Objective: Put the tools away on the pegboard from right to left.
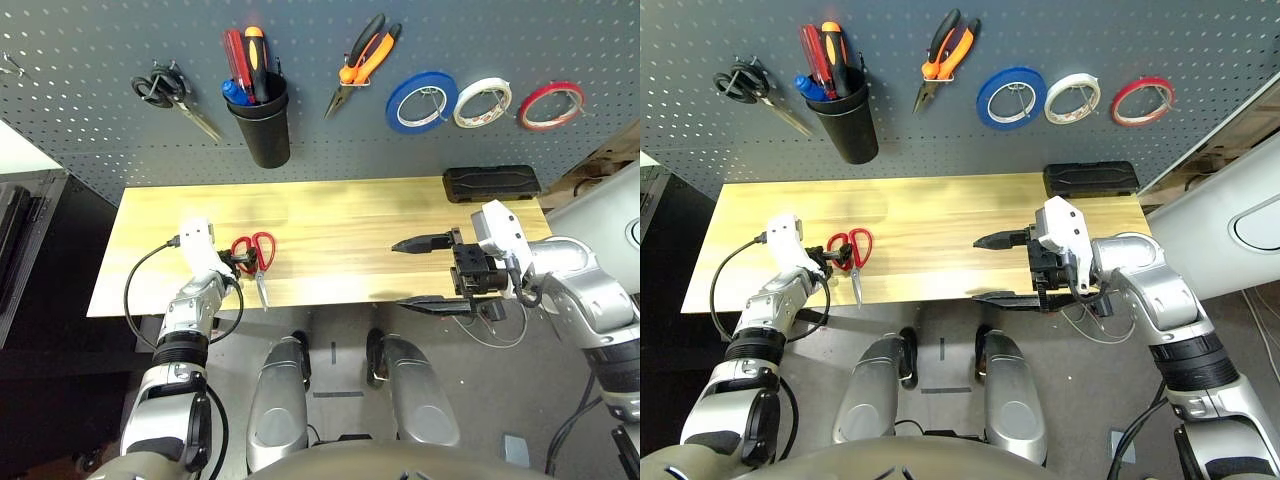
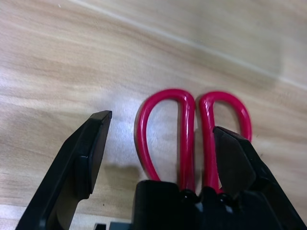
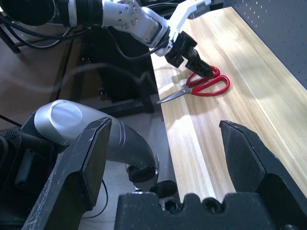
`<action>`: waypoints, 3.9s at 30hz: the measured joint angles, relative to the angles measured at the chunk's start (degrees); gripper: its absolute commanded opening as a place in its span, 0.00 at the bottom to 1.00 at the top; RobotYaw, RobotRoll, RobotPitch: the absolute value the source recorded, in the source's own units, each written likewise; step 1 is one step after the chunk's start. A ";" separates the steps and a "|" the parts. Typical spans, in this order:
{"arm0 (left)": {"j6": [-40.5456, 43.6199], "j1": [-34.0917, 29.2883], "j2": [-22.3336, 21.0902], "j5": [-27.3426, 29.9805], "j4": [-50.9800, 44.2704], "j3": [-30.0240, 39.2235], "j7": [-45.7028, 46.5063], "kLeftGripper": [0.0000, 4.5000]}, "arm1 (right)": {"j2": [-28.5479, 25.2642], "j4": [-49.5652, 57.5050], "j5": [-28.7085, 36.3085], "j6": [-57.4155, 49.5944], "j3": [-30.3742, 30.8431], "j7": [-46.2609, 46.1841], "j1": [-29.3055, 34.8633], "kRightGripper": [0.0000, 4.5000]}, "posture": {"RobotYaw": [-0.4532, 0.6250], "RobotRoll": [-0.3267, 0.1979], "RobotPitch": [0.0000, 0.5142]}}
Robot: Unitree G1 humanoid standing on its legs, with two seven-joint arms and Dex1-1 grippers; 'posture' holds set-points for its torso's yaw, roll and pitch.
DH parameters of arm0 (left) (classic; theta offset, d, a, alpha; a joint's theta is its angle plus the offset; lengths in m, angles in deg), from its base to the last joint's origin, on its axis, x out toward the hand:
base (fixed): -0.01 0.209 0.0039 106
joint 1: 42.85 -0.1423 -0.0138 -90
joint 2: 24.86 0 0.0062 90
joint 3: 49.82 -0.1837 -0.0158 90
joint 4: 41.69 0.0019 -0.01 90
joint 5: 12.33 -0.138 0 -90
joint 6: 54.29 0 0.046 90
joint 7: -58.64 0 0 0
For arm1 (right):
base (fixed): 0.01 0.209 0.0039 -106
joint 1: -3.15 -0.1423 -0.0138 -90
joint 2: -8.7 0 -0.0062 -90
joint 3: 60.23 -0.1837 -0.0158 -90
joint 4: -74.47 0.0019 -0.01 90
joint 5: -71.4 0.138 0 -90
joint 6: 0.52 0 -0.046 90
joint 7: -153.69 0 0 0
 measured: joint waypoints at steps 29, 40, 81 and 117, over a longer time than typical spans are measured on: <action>-5.49 -1.62 -0.24 -3.24 2.43 -0.95 1.14 0.00 | -0.82 -0.08 1.57 -1.22 -0.14 -0.11 -2.18 1.00 | 0.29 0.62 0.49; -3.84 -1.52 -0.86 -2.31 -4.94 0.00 0.98 0.00 | -0.45 -4.12 1.13 1.31 -0.26 -0.08 -4.14 1.00 | 0.32 0.62 0.42; -3.54 -7.08 -3.52 9.26 -49.23 16.65 2.98 0.00 | -2.17 -12.26 17.61 -1.00 -18.92 5.06 -10.70 1.00 | 0.38 0.62 0.18; -18.34 -4.58 -4.16 -2.12 -13.29 3.84 0.77 0.99 | 7.24 -12.41 10.34 3.55 -16.69 -10.37 -7.22 1.00 | 0.34 0.62 0.15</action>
